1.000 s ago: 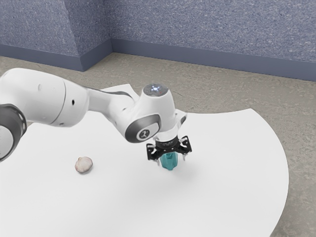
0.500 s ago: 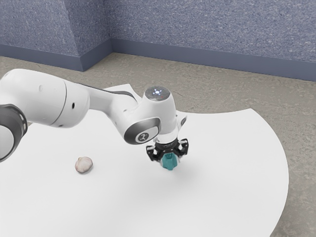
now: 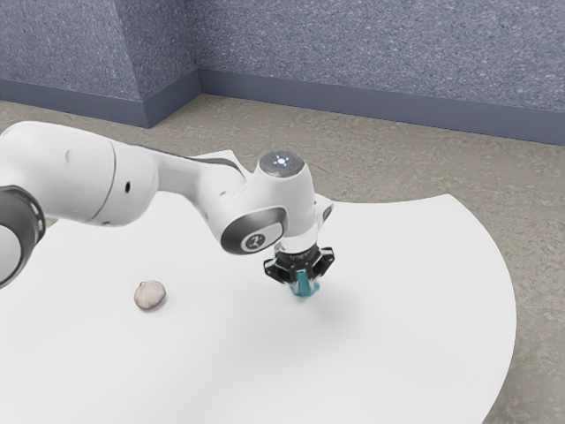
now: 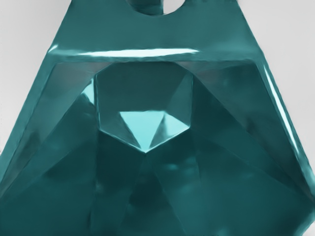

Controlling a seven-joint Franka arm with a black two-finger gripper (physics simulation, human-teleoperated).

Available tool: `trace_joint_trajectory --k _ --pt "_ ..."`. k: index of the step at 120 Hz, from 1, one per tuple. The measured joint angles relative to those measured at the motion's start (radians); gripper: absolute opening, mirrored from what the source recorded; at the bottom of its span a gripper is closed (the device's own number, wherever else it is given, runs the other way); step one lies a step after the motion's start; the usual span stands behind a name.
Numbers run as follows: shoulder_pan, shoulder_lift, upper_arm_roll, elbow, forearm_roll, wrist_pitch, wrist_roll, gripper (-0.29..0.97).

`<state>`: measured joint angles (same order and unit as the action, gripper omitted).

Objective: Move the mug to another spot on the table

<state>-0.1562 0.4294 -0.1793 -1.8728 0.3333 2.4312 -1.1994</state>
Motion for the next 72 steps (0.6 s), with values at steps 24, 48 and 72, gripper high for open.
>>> trace_joint_trajectory --k 24,48,72 --pt "0.0 -0.03 0.022 0.01 0.005 -0.056 -0.006 -0.01" --pt "0.004 -0.074 0.07 0.004 0.007 -0.113 -0.014 -0.05" --pt "0.01 -0.093 0.145 -0.073 0.007 -0.099 -0.027 -0.06"
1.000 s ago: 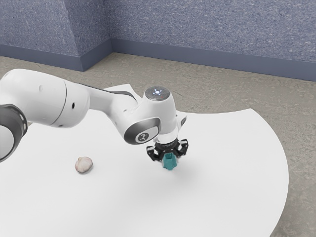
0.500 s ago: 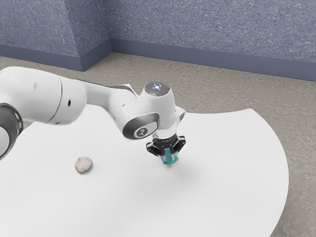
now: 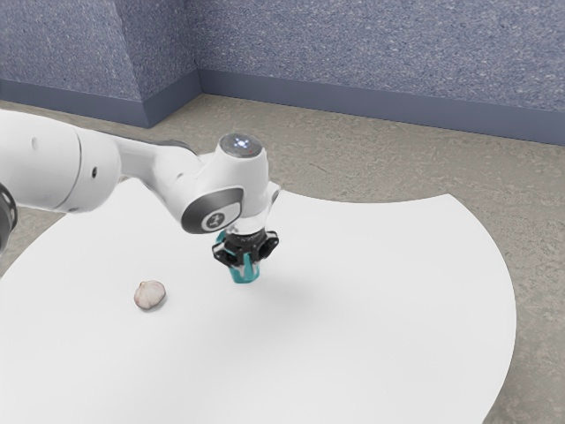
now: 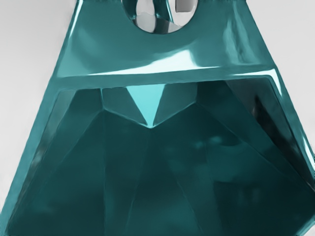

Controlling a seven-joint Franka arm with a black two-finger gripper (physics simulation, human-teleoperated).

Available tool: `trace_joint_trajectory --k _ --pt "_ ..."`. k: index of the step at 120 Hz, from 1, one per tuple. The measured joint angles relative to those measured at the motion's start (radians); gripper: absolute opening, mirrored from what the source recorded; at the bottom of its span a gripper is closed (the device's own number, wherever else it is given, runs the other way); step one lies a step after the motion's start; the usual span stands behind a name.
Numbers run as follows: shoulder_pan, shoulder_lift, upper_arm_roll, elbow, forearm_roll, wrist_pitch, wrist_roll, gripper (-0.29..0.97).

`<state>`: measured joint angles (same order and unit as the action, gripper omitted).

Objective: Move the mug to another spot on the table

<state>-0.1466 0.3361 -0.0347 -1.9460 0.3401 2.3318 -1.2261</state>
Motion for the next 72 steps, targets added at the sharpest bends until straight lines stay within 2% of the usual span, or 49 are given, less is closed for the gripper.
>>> trace_joint_trajectory --k 12,34,72 --pt "0.0 -0.043 0.011 -0.061 0.053 0.035 -0.027 -0.06" --pt "0.0 -0.062 0.013 -0.121 0.236 0.114 -0.118 -0.06" --pt "0.0 -0.047 0.013 -0.184 0.376 0.209 -0.263 -0.07"
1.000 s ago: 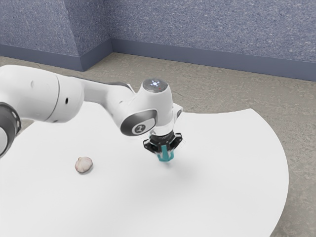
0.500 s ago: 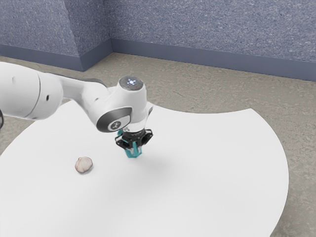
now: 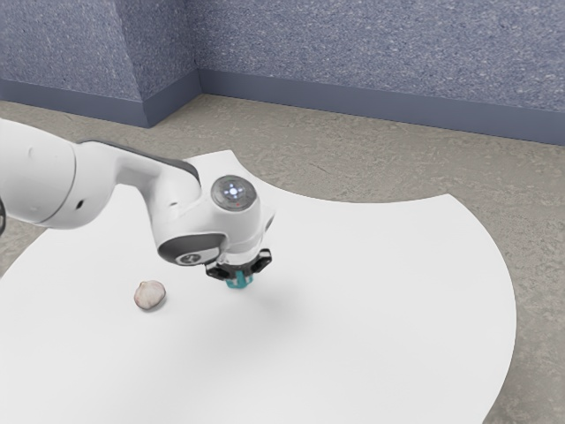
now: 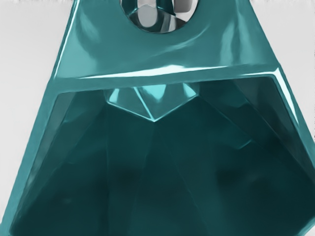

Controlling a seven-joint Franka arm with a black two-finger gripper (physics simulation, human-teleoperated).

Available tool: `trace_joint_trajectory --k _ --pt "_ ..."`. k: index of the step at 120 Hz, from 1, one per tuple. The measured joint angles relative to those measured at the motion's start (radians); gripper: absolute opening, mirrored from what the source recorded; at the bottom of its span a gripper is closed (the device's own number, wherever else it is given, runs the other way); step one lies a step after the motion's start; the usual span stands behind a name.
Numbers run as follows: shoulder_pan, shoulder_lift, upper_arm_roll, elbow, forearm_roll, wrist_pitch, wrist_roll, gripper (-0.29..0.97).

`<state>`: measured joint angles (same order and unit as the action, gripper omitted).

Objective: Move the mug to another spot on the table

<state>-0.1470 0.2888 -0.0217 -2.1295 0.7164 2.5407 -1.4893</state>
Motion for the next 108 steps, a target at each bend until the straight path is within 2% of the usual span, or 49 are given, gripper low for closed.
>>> trace_joint_trajectory --k 30,49,63,82,108 --pt "0.0 0.002 0.0 -0.011 0.039 0.021 -0.093 -0.06" --pt "0.0 0.006 0.0 -0.01 0.045 0.031 -0.141 0.28" --pt "0.0 0.009 -0.001 -0.011 0.047 0.035 -0.169 0.45" --pt "0.0 0.007 -0.001 -0.024 0.048 0.039 -0.201 0.57" --pt "-0.013 -0.063 -0.006 -0.112 0.049 0.041 -0.235 0.64"
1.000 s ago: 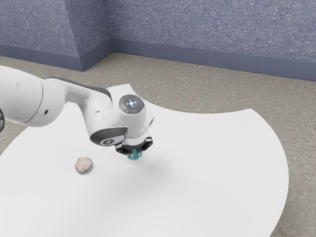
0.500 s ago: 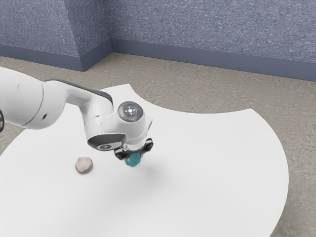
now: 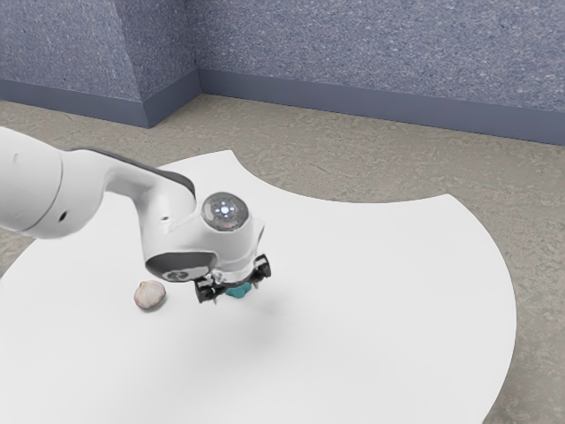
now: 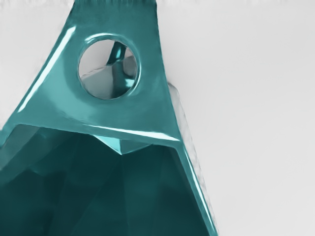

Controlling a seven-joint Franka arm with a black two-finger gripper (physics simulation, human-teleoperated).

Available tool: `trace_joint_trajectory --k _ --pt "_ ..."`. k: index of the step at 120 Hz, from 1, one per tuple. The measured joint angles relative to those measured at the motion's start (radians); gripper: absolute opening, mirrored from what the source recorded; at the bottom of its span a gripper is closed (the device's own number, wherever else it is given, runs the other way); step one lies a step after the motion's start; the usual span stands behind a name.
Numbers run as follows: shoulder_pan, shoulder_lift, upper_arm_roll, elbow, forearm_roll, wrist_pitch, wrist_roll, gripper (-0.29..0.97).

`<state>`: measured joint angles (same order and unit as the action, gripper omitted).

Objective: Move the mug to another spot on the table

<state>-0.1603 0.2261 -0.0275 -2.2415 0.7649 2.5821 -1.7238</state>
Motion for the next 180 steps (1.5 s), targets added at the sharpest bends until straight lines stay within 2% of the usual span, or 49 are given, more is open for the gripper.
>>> trace_joint_trajectory --k 26,40,58,72,86,102,114,128,157,180 --pt "-0.014 -0.108 -0.066 -0.063 -0.015 -0.003 -0.021 0.67" --pt "-0.01 -0.165 -0.099 -0.062 -0.186 -0.032 0.015 0.67" --pt "-0.028 -0.256 -0.128 0.006 -0.439 -0.177 0.09 0.68" --pt "-0.04 -0.263 -0.137 0.041 -0.548 -0.258 0.158 0.68" --pt "-0.037 -0.264 -0.135 0.139 -0.639 -0.35 0.254 0.68" --pt "-0.015 -0.263 -0.137 0.289 -0.681 -0.516 0.372 0.68" --pt "-0.006 -0.266 -0.132 0.416 -0.693 -0.663 0.475 0.68" --pt "-0.012 -0.256 -0.114 0.502 -0.699 -0.766 0.633 0.68" --pt "-0.044 -0.198 -0.045 0.629 -0.719 -0.846 0.972 0.68" --pt "0.001 -0.184 -0.036 0.642 -0.736 -0.872 1.186 0.68"
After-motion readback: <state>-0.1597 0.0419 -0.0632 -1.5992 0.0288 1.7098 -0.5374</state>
